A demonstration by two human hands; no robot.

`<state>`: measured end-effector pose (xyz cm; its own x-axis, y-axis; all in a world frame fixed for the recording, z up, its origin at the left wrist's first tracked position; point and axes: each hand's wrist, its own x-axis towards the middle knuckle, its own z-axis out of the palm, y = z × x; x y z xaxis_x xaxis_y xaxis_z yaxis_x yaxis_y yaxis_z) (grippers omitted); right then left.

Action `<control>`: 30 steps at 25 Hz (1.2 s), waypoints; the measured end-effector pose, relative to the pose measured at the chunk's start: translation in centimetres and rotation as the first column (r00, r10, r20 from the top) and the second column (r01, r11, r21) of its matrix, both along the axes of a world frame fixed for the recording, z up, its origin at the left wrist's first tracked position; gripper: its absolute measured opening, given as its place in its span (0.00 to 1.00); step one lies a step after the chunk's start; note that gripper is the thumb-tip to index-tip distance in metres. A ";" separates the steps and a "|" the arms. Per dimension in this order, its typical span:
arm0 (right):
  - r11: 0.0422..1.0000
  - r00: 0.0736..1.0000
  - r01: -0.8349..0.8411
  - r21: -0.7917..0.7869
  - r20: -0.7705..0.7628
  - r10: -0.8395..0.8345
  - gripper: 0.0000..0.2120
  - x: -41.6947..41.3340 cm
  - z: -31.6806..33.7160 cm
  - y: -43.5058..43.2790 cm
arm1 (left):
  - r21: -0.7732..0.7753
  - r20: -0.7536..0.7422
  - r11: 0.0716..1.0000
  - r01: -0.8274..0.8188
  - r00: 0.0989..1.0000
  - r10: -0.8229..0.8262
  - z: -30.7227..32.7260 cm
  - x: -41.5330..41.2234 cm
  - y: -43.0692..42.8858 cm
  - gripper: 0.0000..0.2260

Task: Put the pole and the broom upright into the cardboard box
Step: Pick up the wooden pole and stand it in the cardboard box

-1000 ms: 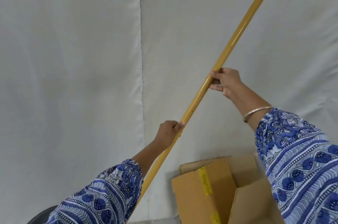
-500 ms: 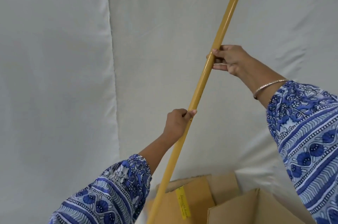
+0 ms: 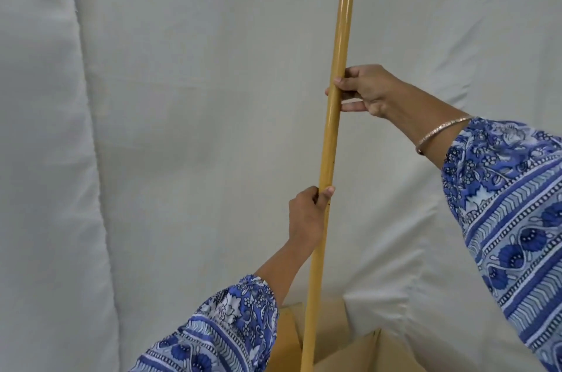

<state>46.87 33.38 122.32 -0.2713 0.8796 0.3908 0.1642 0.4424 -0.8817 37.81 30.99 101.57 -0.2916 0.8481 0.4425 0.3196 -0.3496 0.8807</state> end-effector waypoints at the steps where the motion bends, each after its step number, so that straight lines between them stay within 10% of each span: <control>1: 1.000 1.000 0.011 -0.005 0.017 -0.011 0.08 1.1 -0.5 1.9 | -0.010 0.001 1.000 -0.011 1.000 0.011 -0.6 1.4 1.8 0.22; 17: 0.949 0.947 -0.279 -0.143 0.123 0.297 0.12 11.0 -12.0 27.9 | -0.198 -0.023 0.912 -0.361 0.931 0.364 -10.9 13.9 22.3 0.22; 30: 0.877 0.875 -0.474 -0.074 0.074 0.479 0.15 7.9 -10.5 31.8 | -0.158 -0.016 0.837 -0.523 0.849 0.527 -9.3 11.4 25.4 0.20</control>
<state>54.78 65.16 111.80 -0.6936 0.6531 0.3039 0.0224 0.4412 -0.8971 49.17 56.35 92.23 -0.7222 0.6197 0.3072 0.3928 0.0019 0.9196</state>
